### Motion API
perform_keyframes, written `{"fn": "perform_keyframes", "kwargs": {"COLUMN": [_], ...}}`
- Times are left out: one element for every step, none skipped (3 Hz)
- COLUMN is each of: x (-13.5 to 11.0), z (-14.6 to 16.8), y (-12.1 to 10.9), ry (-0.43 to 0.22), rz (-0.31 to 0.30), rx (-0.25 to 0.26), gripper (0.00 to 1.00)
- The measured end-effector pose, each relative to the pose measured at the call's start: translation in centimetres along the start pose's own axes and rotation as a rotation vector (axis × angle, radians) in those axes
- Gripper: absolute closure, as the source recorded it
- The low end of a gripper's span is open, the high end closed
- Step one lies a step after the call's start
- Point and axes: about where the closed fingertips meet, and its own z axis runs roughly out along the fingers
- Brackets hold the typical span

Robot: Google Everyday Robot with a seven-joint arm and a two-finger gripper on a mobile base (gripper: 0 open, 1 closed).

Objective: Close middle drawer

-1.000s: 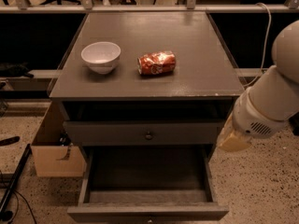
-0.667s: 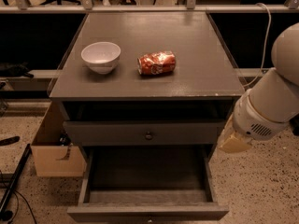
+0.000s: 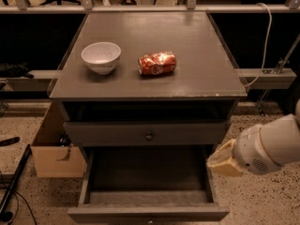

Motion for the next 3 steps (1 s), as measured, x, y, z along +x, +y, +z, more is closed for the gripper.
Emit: {"fn": "perform_keyframes", "kwargs": {"x": [0.5,0.4,0.4], "z": [5.7,10.3,10.3], "y": [1.8,2.2,2.1], "ry": [-0.147,-0.239,-0.238], "rz": [0.090,0.144,0.144], "rx": [-0.039,-0.073,-0.072], "gripper": [1.00,1.00,1.00]}}
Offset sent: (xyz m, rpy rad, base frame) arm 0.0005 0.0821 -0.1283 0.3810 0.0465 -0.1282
